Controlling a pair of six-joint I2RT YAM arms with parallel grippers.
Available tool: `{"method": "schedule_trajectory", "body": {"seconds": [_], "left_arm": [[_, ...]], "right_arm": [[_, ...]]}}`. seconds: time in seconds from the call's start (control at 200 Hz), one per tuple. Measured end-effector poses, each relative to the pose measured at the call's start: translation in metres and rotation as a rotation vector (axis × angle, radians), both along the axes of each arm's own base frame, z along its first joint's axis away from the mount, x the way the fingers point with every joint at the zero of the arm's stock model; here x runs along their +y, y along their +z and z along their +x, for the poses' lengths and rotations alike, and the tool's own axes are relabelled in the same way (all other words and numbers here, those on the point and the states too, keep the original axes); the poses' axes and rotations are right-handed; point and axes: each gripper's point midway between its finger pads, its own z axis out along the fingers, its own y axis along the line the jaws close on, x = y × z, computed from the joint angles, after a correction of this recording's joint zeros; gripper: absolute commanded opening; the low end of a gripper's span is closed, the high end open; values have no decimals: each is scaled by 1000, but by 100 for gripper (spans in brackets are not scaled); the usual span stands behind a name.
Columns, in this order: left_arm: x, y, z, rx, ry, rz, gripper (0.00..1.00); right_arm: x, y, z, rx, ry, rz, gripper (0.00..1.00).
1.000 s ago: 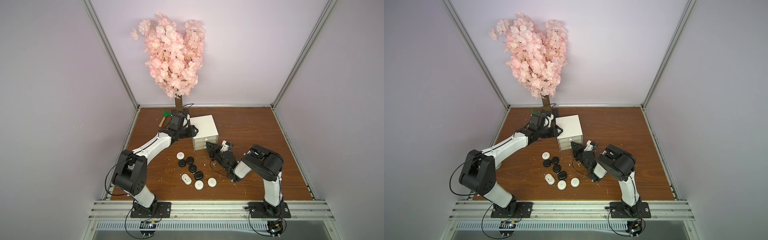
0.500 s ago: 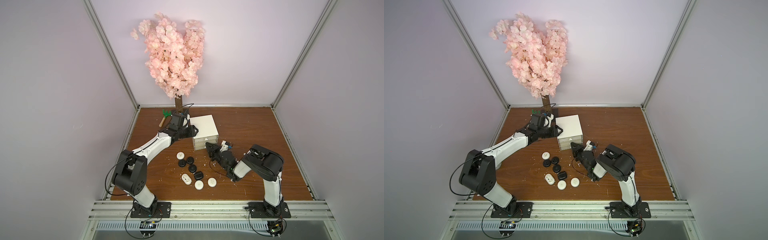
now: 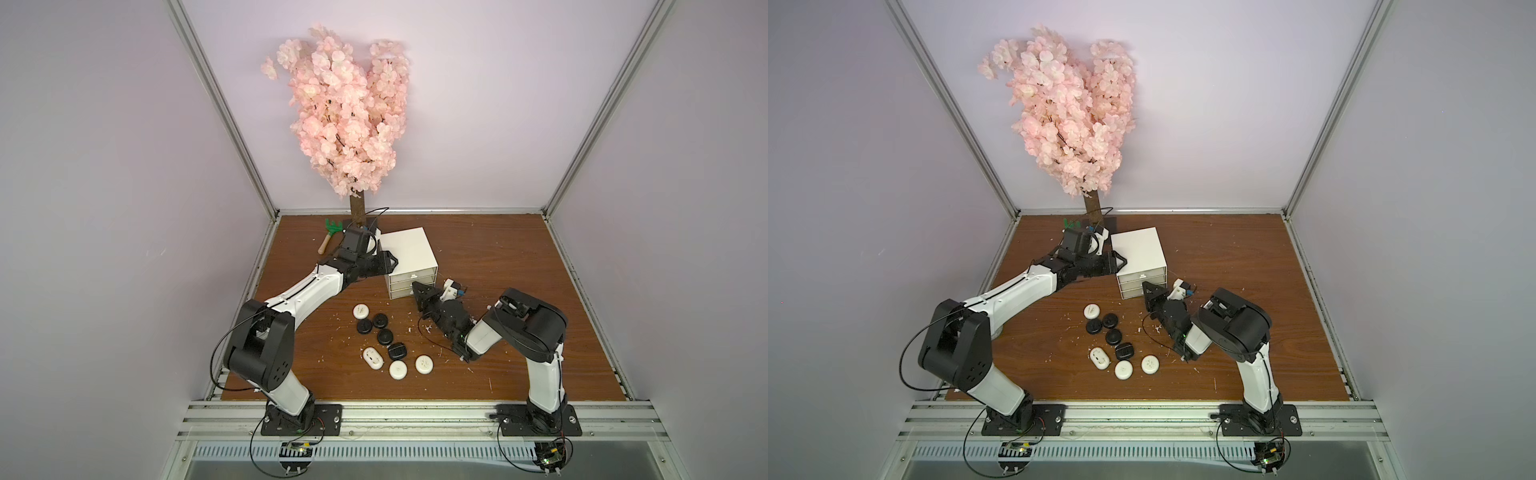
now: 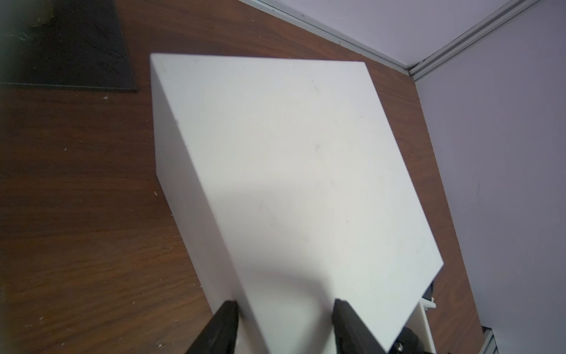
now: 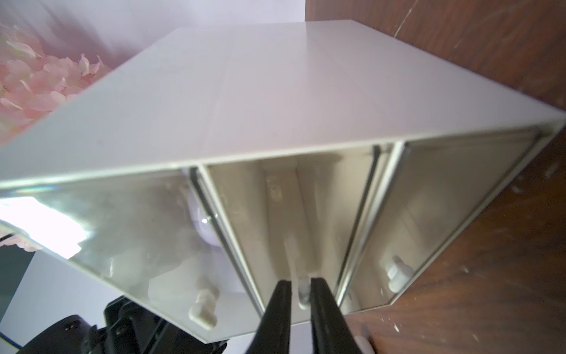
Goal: Put the bluetooth earphones in the drawer according to color
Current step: Open the drawer in the storage box.
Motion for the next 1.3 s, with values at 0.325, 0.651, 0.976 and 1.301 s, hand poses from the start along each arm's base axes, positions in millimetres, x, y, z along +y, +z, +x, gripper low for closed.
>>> {"method": "schedule_trajectory", "body": {"seconds": [0.325, 0.651, 0.976, 1.301], "left_arm": [[0, 0, 0, 1, -3, -2, 53], [-1, -1, -1, 4, 1, -9, 53], [-2, -1, -1, 23, 22, -25, 53], [-2, -1, 0, 25, 36, -24, 53]], "right_arm": [[-1, -2, 1, 10, -7, 5, 10], [-4, -4, -4, 17, 0, 16, 5], [-9, -7, -27, 25, 45, 51, 3], [-21, -10, -67, 51, 102, 75, 2]]}}
